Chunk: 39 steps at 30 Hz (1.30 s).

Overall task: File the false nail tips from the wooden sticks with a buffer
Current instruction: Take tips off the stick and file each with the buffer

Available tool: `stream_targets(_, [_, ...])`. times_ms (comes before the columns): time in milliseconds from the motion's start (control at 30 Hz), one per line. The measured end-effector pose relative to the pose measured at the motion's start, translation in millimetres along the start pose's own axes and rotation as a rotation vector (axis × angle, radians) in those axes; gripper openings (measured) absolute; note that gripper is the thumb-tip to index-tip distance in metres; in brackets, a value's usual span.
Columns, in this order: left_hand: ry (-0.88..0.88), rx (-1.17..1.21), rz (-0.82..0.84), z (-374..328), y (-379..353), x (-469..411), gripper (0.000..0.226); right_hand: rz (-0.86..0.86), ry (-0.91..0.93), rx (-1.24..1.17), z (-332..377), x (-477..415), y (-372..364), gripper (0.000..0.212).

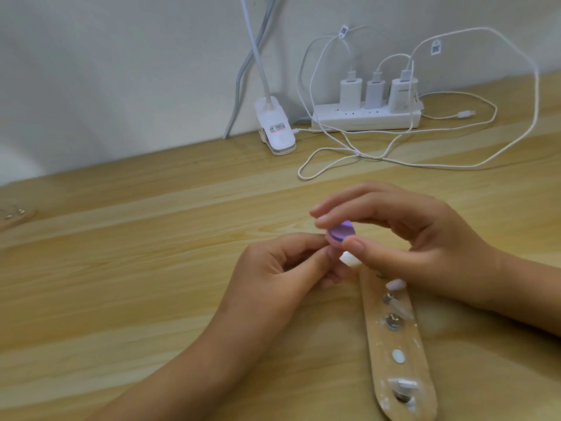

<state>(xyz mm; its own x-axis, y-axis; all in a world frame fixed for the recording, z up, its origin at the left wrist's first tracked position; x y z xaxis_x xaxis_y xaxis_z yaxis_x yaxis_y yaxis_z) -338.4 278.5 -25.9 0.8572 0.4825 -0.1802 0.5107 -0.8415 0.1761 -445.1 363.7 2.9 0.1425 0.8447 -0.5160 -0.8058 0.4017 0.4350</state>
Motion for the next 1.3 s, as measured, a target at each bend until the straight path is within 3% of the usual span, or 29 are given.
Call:
stream_targets(167, [0.033, 0.054, -0.031, 1.7, 2.3, -0.4, 0.021, -0.053, -0.163, -0.239, -8.4, 1.8, 2.6, 0.027])
stream_targets(400, [0.058, 0.057, 0.015, 3.3, -1.8, -0.8, 0.019, -0.054, -0.266, -0.315, -12.7, 1.6, 0.6, 0.025])
stream_targets(633, [0.040, 0.025, 0.011, 3.9, -0.3, -0.9, 0.021, -0.048, -0.286, -0.317, -12.7, 1.0, -1.3, 0.025])
stream_targets(933, [0.089, 0.094, 0.017, 8.2, -0.3, -2.5, 0.017, -0.159, -0.153, -0.327, -3.7, 1.1, 6.6, 0.023])
stream_targets(1167, [0.078, 0.119, 0.029, 6.8, -1.6, -3.6, 0.037, -0.294, -0.171, -0.373, -11.2, -0.5, 18.4, 0.025])
stream_targets(1300, [0.060, 0.102, 0.023, 5.1, -1.9, -3.1, 0.042, -0.139, -0.247, -0.354, -15.5, -1.4, 4.2, 0.022])
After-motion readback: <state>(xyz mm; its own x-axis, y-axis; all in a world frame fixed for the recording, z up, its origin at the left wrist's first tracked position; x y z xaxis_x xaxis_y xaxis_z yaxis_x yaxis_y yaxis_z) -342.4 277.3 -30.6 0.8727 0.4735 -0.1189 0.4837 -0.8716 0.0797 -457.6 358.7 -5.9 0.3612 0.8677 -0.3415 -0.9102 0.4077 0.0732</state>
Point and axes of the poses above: each hand's wrist, its own x-axis away from the middle knuckle, its own y-axis out of the back of the hand, z = x × y, the point moved 7 cm from there along -x, towards the middle knuckle, and after that the axes turned 1 degree about -y, right-handed, at the moved point
